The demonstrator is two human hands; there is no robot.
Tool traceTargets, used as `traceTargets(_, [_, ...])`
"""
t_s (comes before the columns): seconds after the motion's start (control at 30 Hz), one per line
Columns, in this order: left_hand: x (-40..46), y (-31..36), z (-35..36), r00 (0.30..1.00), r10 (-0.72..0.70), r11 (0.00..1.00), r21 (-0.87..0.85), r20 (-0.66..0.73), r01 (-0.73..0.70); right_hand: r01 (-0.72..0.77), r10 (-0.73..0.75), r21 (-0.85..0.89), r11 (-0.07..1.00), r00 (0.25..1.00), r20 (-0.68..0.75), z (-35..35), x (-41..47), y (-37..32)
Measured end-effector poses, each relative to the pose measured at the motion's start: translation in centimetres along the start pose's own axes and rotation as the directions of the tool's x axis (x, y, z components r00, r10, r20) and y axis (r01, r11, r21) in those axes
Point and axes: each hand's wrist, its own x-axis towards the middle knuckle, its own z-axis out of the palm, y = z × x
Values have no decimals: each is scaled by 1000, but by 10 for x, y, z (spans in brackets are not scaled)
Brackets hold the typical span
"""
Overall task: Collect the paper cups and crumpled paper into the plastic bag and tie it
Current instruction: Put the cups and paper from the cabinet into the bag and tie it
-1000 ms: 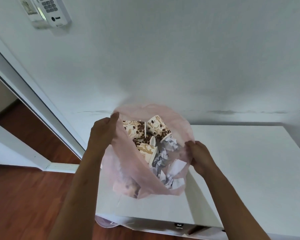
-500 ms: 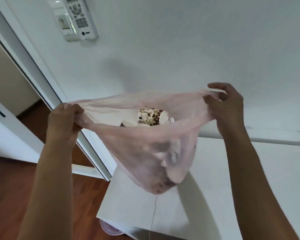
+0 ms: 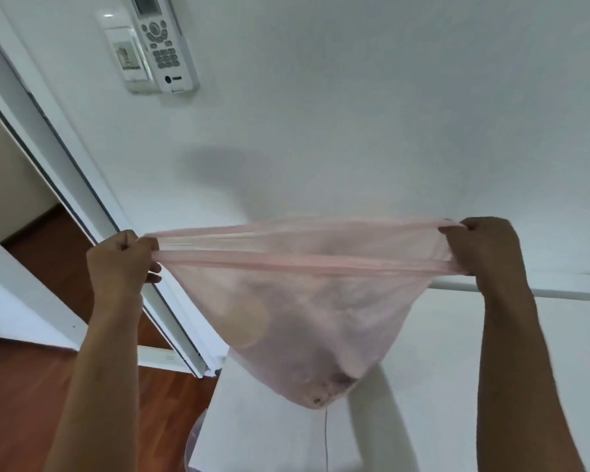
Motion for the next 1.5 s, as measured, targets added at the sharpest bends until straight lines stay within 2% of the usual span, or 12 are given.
traceTargets(0.17, [26, -21, 14, 968, -159, 987, 24, 196, 158, -193, 191, 14, 981, 976, 103, 6, -11, -1])
traceTargets(0.3, [40, -27, 16, 904, -144, 980, -66, 402, 185, -343, 261, 358, 869, 930, 257, 5, -22, 1])
traceTargets(0.5, [46, -49, 18, 715, 132, 883, -409, 686, 229, -301, 131, 677, 672, 948, 292, 19, -44, 16])
traceTargets(0.73, [17, -76, 37, 542, 95, 961, -219, 835, 169, -182, -185, 758, 626, 910, 371, 48, -73, 55])
traceTargets(0.9, [-9, -61, 56, 771, -107, 969, -108, 628, 222, -217, -7, 506, 835, 915, 404, 73, -95, 52])
traceTargets(1.0, [-21, -45, 60, 773, -174, 929, -158, 610, 334, -195, 87, 454, 869, 965, 248, 80, -99, 33])
traceTargets(1.07, [-19, -37, 57, 740, -179, 877, -236, 649, 419, -214, 116, 637, 741, 974, 193, 81, -98, 24])
traceTargets(1.13, [-17, -35, 54, 682, -150, 768, -350, 716, 536, -302, 39, 878, 372, 950, 310, 78, -100, 12])
traceTargets(1.2, [-16, -34, 50, 648, -154, 614, -442, 746, 655, -417, -103, 908, 45, 902, 419, 76, -104, 1])
traceTargets(1.33, [-32, -30, 46, 577, -86, 460, -481, 813, 746, -400, -44, 904, -147, 916, 398, 75, -104, -5])
traceTargets(1.4, [-43, -27, 44, 546, -82, 463, -453, 834, 762, -489, -120, 871, -51, 869, 481, 73, -101, -9])
traceTargets(1.5, [-57, -15, 45, 514, -69, 731, -307, 855, 610, -359, -120, 767, 532, 865, 488, 70, -112, -20])
